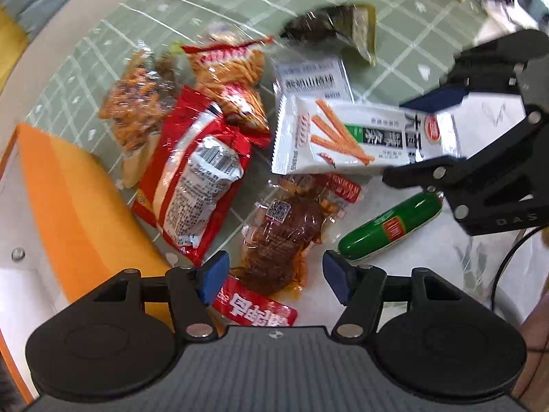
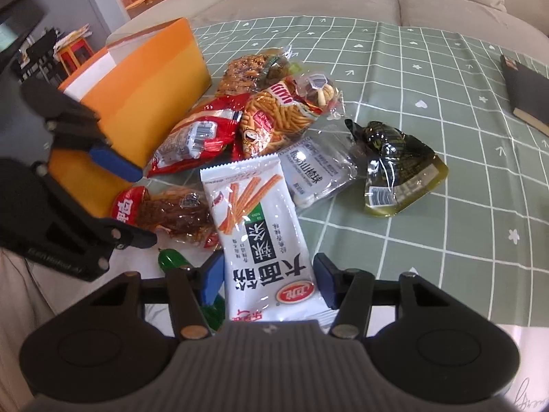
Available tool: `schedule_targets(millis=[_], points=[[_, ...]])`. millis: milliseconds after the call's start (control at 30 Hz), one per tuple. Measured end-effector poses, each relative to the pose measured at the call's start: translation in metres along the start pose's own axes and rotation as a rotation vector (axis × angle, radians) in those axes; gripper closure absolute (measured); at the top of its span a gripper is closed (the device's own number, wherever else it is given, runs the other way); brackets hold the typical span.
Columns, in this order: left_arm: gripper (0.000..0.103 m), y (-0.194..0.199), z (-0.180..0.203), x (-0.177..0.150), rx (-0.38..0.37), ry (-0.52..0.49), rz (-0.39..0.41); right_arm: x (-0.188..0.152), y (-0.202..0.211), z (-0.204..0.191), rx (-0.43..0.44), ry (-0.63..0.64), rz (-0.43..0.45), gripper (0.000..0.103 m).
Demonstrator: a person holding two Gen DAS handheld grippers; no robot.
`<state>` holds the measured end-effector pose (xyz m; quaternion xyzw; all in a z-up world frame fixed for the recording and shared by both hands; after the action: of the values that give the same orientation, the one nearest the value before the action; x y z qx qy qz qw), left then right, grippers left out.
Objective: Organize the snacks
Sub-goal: 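Grasp the green sausage stick with the left tool while the right tool grasps the white breadstick packet, then lift the green sausage stick with the left tool while the right tool lifts the breadstick packet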
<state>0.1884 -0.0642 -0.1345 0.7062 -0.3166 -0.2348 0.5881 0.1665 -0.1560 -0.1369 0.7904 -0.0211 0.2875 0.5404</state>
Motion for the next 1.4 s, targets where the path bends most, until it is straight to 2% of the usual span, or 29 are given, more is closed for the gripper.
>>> schedule_targets(millis=[133, 367, 467, 533, 733, 767, 833, 900, 933, 1000, 1200, 1400], points=[[0.029, -0.013, 0.002, 0.008, 0.019, -0.079, -0.044, 0.0, -0.004, -0.003, -0.014, 0.033, -0.001, 0.048], [0.029, -0.024, 0.001, 0.023, 0.002, -0.044, -0.046, 0.002, -0.009, -0.001, 0.007, 0.015, 0.019, 0.044], [0.039, -0.025, -0.003, 0.025, -0.03, -0.008, -0.048, 0.003, -0.012, -0.002, 0.009, 0.016, 0.019, 0.043], [0.054, -0.024, -0.005, 0.022, -0.053, 0.017, -0.04, 0.003, -0.013, -0.005, -0.002, 0.034, 0.018, 0.048], [0.062, -0.018, 0.001, 0.014, 0.002, 0.043, -0.01, 0.002, -0.01, -0.006, -0.018, 0.013, 0.009, 0.054], [0.063, -0.015, 0.003, 0.013, 0.001, 0.057, -0.005, 0.002, -0.008, -0.007, -0.022, 0.015, 0.003, 0.054], [0.073, -0.008, 0.001, 0.011, -0.014, 0.094, 0.01, 0.001, -0.004, -0.01, -0.029, 0.021, -0.01, 0.055], [0.077, -0.002, -0.005, 0.009, -0.026, 0.119, 0.022, 0.002, 0.003, -0.012, -0.038, 0.021, -0.019, 0.055], [0.086, 0.002, -0.007, 0.008, -0.03, 0.126, 0.026, 0.002, 0.007, -0.014, -0.04, 0.022, -0.019, 0.055], [0.098, 0.014, -0.006, 0.007, -0.042, 0.151, 0.031, 0.003, 0.014, -0.017, -0.049, 0.022, -0.021, 0.055], [0.102, 0.039, 0.002, -0.002, 0.008, 0.173, 0.09, 0.008, 0.03, -0.025, -0.097, 0.034, -0.021, 0.056], [0.103, 0.063, -0.004, -0.016, -0.028, 0.218, 0.157, 0.011, 0.046, -0.026, -0.133, 0.024, -0.015, 0.056]])
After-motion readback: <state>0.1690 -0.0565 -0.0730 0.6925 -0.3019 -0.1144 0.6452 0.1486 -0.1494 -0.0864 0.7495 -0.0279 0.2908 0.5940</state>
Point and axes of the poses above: each gripper's, at about its wrist camera, not at the fingertips, and y roughly against the way its jaws point, z to its right, x to its top, the point moved 3 cm from there along -y, roughly the way its jaws point, and after that the axes turned 4 degrees about -z, right-handed, at the moved point
